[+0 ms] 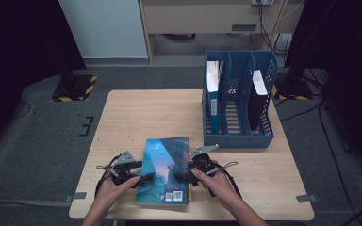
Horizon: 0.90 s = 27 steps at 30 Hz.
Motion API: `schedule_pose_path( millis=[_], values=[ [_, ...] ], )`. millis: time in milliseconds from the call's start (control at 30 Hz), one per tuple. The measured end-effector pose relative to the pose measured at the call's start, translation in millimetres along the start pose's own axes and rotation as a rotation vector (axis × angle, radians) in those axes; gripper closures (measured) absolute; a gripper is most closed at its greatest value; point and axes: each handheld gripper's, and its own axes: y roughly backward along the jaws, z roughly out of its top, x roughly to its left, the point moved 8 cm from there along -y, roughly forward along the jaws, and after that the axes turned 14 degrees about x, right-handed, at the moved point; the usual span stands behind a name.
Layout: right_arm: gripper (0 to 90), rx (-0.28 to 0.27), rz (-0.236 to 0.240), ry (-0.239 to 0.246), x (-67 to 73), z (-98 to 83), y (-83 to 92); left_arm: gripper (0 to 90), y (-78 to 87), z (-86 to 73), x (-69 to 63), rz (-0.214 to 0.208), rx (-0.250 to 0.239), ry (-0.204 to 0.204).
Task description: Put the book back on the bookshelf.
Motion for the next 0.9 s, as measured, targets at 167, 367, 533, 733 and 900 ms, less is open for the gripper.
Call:
schedule_pose_path(
  millis=[167,367,533,733,900],
  values=[
    [22.4,-0.008,0.002,-0.002,0.3,2.4,-4.0,20.9,0.2,-0.2,0.2,0.005,0.001,0.001],
    [14.8,-0.008,-0.028,0.021,4.3,2.1,-8.3,20.6,0.1,-0.3,0.0,0.005,0.003,0.001],
    [24.7,-0.031,0.0,-0.011,4.9,8.1,-11.3,20.0,0.2,-0.5,0.4,-0.006,0.009,0.007],
    [28.3,-0.03,0.02,-0.01,11.1,11.7,-18.0,18.5,0.9,-1.4,0.9,0.005,0.01,0.005],
    [28.6,-0.044,0.021,0.009,10.9,10.1,-18.3,17.3,1.9,-1.0,1.8,0.025,0.016,-0.013]
  ],
)
